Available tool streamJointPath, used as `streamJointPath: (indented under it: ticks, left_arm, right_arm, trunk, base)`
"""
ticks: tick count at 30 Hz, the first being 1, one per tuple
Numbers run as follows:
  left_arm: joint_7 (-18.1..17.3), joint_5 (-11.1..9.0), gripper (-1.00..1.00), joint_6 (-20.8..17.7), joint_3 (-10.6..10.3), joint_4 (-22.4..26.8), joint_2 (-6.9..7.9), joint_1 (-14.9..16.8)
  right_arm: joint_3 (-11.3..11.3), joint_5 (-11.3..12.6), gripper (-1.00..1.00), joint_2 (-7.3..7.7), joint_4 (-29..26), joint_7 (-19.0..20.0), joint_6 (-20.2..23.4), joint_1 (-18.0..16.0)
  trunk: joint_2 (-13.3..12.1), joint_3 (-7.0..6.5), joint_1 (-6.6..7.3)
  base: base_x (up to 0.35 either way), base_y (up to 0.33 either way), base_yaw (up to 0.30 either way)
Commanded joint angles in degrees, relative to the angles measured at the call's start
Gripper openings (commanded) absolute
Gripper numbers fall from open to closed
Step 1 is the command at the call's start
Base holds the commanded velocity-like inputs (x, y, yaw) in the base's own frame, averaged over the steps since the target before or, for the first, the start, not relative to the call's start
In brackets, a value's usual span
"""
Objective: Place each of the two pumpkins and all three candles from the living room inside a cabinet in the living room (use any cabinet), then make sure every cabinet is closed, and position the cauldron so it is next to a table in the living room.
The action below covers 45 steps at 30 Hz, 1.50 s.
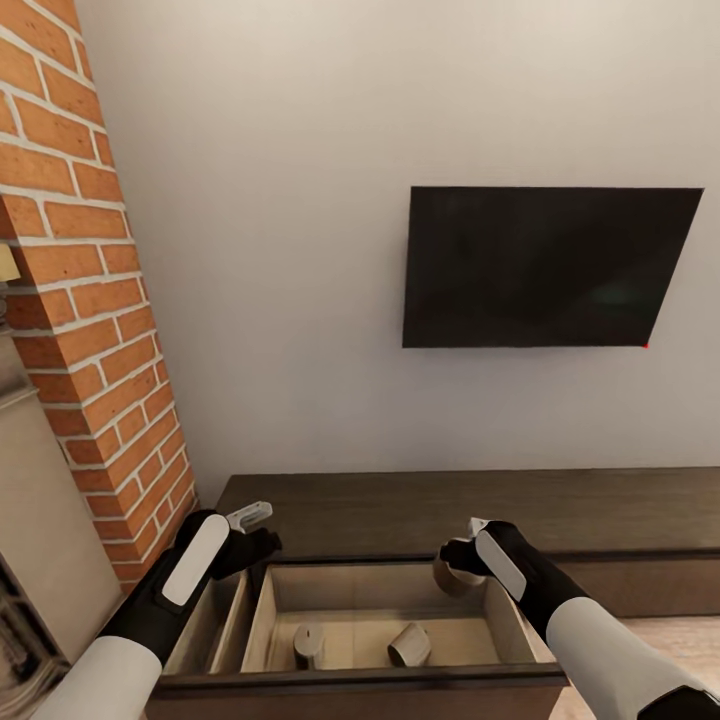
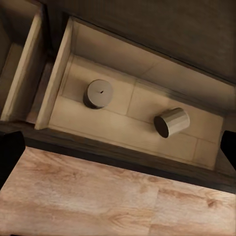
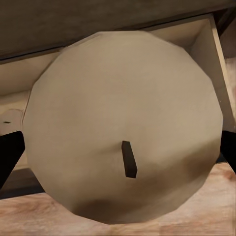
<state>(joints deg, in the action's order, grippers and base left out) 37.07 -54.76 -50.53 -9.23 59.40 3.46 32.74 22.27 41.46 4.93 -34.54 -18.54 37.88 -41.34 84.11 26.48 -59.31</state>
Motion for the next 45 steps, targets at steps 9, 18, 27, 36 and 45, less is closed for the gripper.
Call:
streamJointPath:
  ticks: [9,18,27,36,45]
  left_arm:
    - [0.37,-16.90,1.00,-5.95,0.34,8.83,2.78,-3.54]
    - [0.22,-28.06,1.00,-6.59,0.36,10.70,6.15,-4.60]
    - [0.19,-32.49,1.00,-6.60,0.44,11.24,6.24,-4.70]
    - [-3.78,-35.54,1.00,-6.63,0.41,12.50,8.50,-5.10]
    - [-13.44,-38.77,1.00,-6.66,0.40,12.49,12.78,-6.49]
  right_arm:
    - [0.41,0.64,-1.00,0.05,-0.09,-4.01,2.04,-0.06]
    - [0.41,0.72,-1.00,-0.01,-0.01,-4.35,2.29,-0.06]
    - [0.41,0.58,-1.00,-0.01,0.00,-4.49,2.91,-0.06]
    - [0.41,0.56,-1.00,-0.01,0.00,-4.38,3.11,-0.06]
    - [0.35,0.69,-1.00,0.07,0.08,-4.11,3.17,-0.06]
  trunk:
    - [0.04,0.07,0.00]
    - [0.04,0.07,0.00]
    - [0.04,0.07,0.00]
    - [1.24,0.61,-0.66]
    - [4.85,2.22,-2.64]
  base:
    - [0.024,0.001,0.000]
    - [0.118,0.000,0.000]
    - [0.035,0.000,0.000]
    - [0.000,0.000,0.000]
    - [0.000,0.000,0.000]
